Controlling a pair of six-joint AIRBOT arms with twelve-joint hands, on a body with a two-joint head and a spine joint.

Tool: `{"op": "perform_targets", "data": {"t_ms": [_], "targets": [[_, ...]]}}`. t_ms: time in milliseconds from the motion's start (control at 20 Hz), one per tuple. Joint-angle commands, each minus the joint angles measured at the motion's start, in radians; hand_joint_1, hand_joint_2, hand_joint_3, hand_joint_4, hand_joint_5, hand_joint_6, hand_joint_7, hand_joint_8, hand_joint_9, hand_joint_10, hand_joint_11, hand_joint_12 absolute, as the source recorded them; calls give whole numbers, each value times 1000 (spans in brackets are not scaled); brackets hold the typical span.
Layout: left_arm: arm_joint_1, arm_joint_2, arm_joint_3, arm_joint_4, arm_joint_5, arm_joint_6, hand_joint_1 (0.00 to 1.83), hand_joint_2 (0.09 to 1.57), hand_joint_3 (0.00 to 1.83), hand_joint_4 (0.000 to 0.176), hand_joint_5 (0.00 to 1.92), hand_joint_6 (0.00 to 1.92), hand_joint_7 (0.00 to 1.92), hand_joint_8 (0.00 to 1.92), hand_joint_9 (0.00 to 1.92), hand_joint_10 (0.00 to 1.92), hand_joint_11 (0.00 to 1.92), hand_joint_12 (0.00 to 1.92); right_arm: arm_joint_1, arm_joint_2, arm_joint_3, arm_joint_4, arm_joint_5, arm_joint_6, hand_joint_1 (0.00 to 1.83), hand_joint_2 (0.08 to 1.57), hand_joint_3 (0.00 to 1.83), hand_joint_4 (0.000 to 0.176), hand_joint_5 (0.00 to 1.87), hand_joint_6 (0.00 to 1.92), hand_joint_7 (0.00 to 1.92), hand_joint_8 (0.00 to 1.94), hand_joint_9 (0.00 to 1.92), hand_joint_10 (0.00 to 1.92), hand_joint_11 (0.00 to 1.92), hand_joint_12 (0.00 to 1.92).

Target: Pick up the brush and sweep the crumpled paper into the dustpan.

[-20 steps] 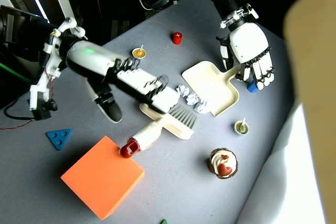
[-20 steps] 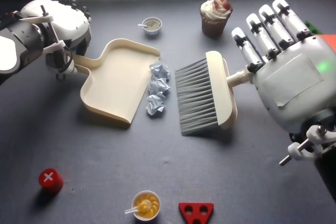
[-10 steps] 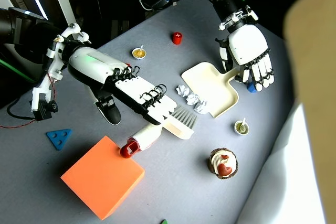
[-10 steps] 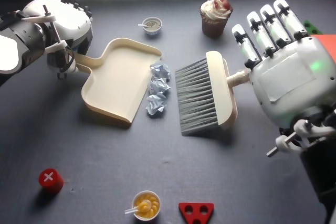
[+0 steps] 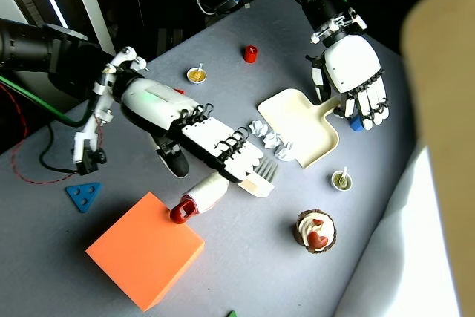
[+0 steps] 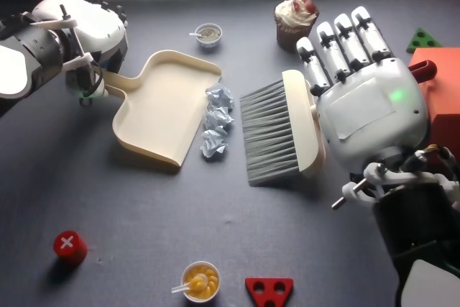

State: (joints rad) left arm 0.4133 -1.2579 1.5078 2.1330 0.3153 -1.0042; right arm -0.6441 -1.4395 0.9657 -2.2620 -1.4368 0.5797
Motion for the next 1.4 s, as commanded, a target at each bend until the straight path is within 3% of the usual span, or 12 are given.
{"op": "perform_targets", "data": {"t_ms": [0, 250, 500, 800, 1350], "targets": [[-12, 1, 10, 36, 85, 5, 1097, 1130, 1, 0, 953, 1020, 290, 3, 214, 4, 216, 9, 11, -3, 16, -84, -88, 0, 1172, 949, 0, 0, 30, 0, 28, 0, 85, 0, 143, 2], [-14, -2, 14, 36, 85, 5, 1120, 1116, 0, 0, 984, 969, 331, 5, 224, 4, 212, 12, -6, -53, 105, -114, -88, 34, 1177, 957, 0, 0, 49, 9, 60, 13, 110, 9, 167, 12], [-15, -4, 17, 37, 85, 5, 1101, 1137, 0, 0, 941, 1040, 282, 1, 186, 2, 195, 10, -25, -81, 166, -90, -88, 62, 1181, 945, 0, 0, 63, 8, 83, 11, 130, 10, 178, 15], [-24, -5, 24, 44, 84, 5, 1110, 1112, 0, 0, 993, 956, 273, 3, 175, 6, 169, 12, -31, -121, 251, -87, -81, 116, 1192, 961, 2, 0, 70, 5, 74, 1, 119, 0, 153, 2], [-30, -8, 25, 35, 84, 4, 1117, 1106, 0, 0, 1005, 936, 266, 1, 178, 2, 171, 9, -22, -164, 336, -98, -68, 155, 1194, 975, 0, 0, 88, 12, 78, 10, 112, 9, 149, 11]]}}
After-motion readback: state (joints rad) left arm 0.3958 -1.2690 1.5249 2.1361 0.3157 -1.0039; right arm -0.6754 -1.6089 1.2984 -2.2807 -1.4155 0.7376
